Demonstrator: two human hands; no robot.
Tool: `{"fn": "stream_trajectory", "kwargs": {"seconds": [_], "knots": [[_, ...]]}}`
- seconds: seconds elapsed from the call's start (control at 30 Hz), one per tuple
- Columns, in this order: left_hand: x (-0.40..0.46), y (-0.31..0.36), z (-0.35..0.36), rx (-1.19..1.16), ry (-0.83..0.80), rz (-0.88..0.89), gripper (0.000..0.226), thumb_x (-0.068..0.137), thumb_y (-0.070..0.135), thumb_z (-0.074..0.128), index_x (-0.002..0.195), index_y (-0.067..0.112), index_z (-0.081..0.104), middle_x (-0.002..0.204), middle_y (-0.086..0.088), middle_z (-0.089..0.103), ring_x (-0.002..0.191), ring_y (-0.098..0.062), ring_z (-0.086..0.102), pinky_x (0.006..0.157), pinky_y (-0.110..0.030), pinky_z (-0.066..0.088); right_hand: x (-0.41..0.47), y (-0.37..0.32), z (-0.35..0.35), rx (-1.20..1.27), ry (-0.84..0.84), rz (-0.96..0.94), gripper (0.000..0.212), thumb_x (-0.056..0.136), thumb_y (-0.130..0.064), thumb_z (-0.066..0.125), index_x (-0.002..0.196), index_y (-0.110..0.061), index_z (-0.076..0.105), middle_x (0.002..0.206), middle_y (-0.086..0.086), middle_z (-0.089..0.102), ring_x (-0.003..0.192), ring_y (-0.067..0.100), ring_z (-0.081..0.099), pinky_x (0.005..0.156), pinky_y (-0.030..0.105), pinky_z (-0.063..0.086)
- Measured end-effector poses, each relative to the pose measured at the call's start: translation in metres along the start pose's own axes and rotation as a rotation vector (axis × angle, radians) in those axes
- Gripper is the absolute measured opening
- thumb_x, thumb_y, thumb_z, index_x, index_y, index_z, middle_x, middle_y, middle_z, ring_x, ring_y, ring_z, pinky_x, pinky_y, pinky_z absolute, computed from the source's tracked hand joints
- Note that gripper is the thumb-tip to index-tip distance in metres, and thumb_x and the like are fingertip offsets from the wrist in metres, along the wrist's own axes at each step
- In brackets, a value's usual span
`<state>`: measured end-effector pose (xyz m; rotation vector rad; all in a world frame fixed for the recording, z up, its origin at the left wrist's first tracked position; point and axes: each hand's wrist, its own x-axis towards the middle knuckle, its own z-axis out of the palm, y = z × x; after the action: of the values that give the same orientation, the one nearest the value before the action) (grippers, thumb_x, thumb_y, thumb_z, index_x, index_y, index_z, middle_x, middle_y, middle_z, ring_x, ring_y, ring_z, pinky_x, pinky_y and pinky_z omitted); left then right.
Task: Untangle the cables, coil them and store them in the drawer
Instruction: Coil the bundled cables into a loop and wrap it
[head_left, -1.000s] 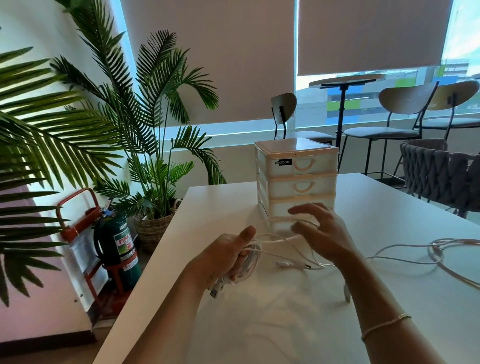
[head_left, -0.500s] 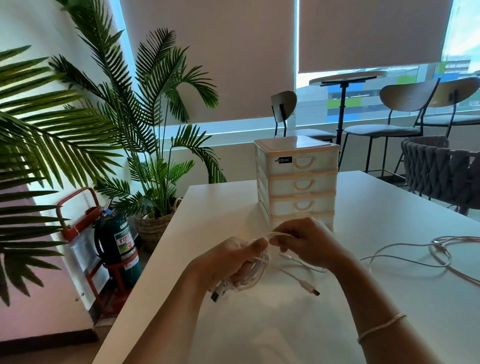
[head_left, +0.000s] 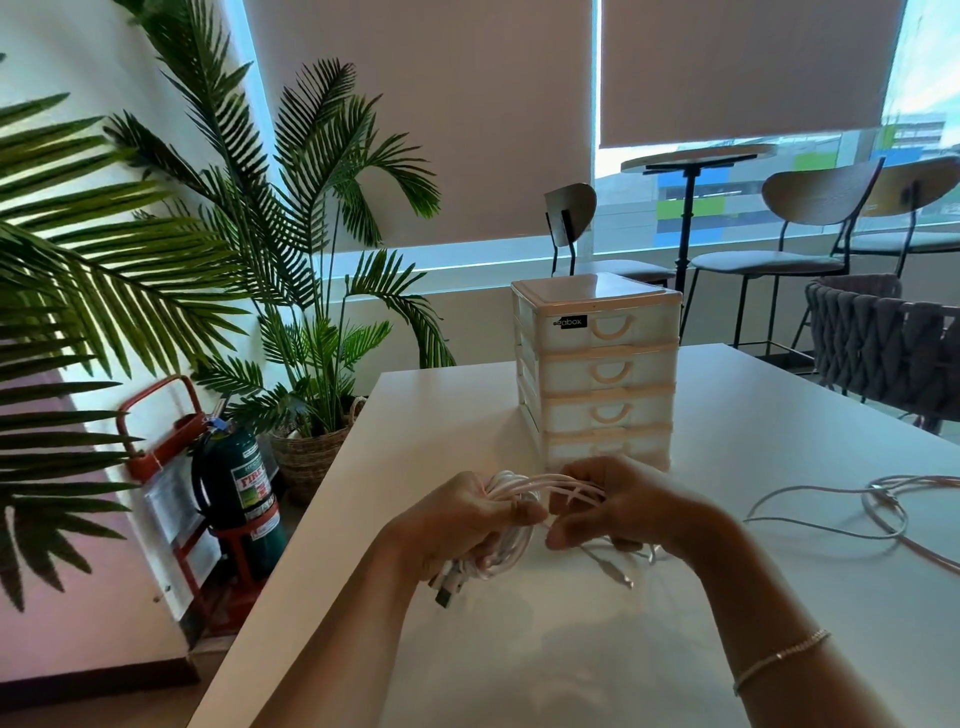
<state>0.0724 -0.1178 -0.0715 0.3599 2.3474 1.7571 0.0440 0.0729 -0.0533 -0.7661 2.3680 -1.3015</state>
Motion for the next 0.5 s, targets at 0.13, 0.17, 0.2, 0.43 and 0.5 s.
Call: {"fn": "stream_trajectory", "kwargs": {"seconds": [0.13,0.17,0.2,0.43,0.5], "knots": [[0.0,0.0,-0.001,-0.01,0.047,-0.002,0.041,0.062,0.044,0.068,0.068,0.011,0.046,0.036,0.007,0.037,0.029,-0.006,0.031,0.036,-0.016,0.028,0.004,0.0,0.004,-0.058,0.06,-0.024,0.026,0.063,-0.01,0.082,0.074,-0.02,0.061,0.059,-0.008,0.055,0.051,0.004,0.049,0.053,0.02,0.043],[0.001,-0.001,-0.001,-0.012,0.036,-0.003,0.046,0.062,0.048,0.071,0.067,0.011,0.046,0.036,0.007,0.038,0.03,-0.006,0.031,0.037,-0.016,0.029,0.005,-0.001,0.004,-0.085,0.13,-0.06,0.025,0.063,-0.011,0.082,0.071,-0.023,0.062,0.059,-0.008,0.058,0.053,0.002,0.051,0.057,0.019,0.044],[0.001,-0.001,0.0,0.006,0.017,-0.014,0.05,0.061,0.053,0.074,0.066,0.011,0.046,0.036,0.007,0.039,0.03,-0.006,0.032,0.038,-0.017,0.03,0.005,-0.002,0.004,-0.099,0.22,-0.108,0.024,0.064,-0.012,0.082,0.069,-0.026,0.064,0.058,-0.01,0.06,0.053,-0.001,0.052,0.057,0.015,0.044],[0.004,-0.002,0.007,0.213,-0.157,-0.052,0.061,0.063,0.058,0.07,0.066,0.002,0.047,0.045,-0.002,0.043,0.039,-0.014,0.035,0.042,-0.018,0.031,0.018,0.002,0.013,-0.124,0.575,-0.359,0.013,0.064,-0.016,0.082,0.073,-0.023,0.075,0.063,-0.018,0.065,0.063,-0.006,0.061,0.059,0.006,0.043],[0.002,0.0,0.008,0.171,-0.16,-0.053,0.064,0.061,0.064,0.071,0.061,0.007,0.041,0.041,0.004,0.038,0.037,-0.01,0.032,0.04,-0.016,0.029,0.019,0.004,0.014,-0.104,0.608,-0.357,0.013,0.063,-0.015,0.082,0.073,-0.02,0.075,0.061,-0.02,0.064,0.062,-0.007,0.06,0.058,0.005,0.042]]}}
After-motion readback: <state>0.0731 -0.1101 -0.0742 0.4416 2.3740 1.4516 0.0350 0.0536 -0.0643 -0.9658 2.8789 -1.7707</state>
